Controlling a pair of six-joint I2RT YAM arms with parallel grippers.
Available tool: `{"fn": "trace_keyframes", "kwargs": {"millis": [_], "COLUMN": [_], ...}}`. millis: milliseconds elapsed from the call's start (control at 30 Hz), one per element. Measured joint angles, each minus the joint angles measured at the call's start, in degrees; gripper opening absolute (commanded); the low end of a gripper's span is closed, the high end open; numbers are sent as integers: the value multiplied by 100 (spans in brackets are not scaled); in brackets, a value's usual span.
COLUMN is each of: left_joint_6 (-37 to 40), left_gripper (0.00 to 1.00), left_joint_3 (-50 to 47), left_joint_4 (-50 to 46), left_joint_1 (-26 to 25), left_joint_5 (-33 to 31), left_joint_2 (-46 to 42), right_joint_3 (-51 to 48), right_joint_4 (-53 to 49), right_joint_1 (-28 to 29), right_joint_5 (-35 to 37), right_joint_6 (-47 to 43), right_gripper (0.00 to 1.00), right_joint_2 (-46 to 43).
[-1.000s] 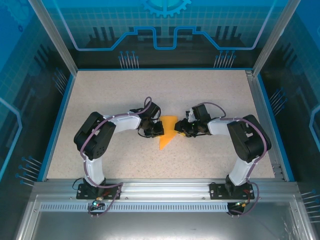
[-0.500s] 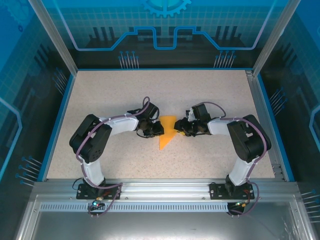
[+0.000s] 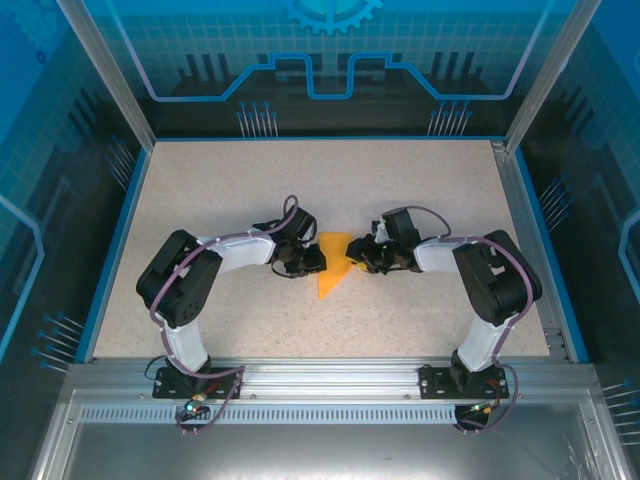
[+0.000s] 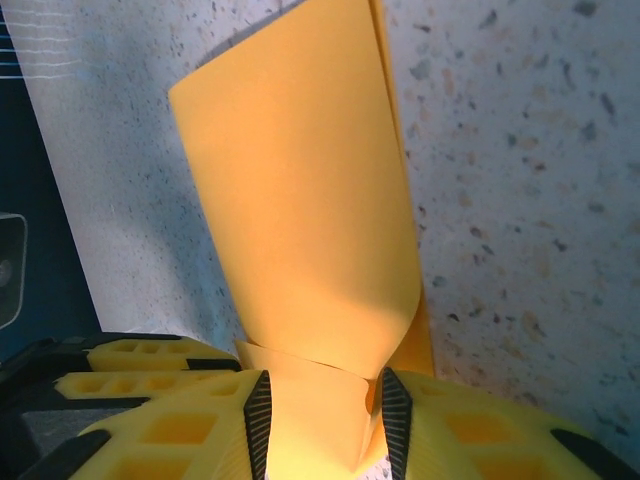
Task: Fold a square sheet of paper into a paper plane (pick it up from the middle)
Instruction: Fourth fold the wing at the center of the table.
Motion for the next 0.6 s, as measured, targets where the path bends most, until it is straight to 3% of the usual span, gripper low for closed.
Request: {"fn": "trace_keyframes", "kwargs": {"millis": [333,600], "left_joint_6": [0,-2], "left_gripper": [18,19], "left_joint_3": [-4,-101], "left_joint_4": [0,2], "left_joint_1": [0,0], "left_joint_5": [-2,-46], "left_joint_2": [0,-125], "right_joint_3": [-7,129], "right_joint_4": [-146,-157], "right_joint_1": [179,179], "right_joint_5": [299,125], "right_joint_6": [232,-46], "right_gripper": [37,37], "right_joint_2": [-175,-122]}}
